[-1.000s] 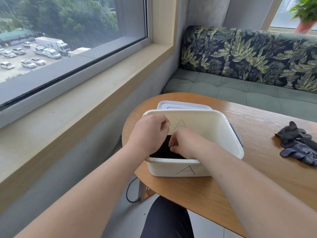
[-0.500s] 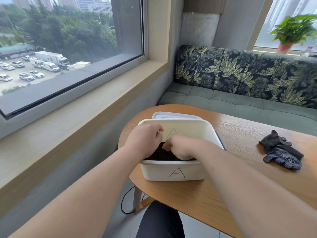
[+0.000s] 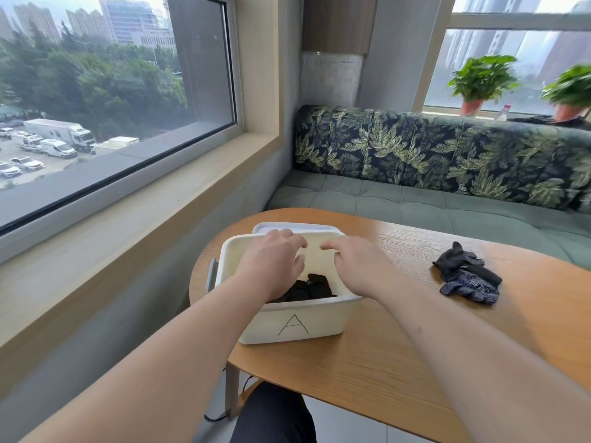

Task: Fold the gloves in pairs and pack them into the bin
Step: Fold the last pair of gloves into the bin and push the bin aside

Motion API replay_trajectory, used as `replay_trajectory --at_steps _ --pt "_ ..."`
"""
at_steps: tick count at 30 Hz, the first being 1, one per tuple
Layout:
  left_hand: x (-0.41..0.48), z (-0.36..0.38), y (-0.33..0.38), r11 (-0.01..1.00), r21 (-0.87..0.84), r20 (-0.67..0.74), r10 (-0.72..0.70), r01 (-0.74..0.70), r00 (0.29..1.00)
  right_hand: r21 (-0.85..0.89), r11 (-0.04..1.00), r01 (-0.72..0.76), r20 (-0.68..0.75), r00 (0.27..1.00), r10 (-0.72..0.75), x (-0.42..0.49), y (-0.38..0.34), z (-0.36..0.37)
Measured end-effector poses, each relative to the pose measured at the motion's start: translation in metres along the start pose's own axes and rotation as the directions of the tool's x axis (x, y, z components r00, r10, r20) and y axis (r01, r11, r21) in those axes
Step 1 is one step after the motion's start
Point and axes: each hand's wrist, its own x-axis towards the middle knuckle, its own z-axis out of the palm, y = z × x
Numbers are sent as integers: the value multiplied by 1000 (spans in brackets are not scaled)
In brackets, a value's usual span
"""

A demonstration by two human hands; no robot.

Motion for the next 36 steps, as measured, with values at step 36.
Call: replay_trajectory --at_steps 36 --pt "44 164 194 924 -5 267 369 -382 890 -97 924 -370 8 928 372 -75 227 25"
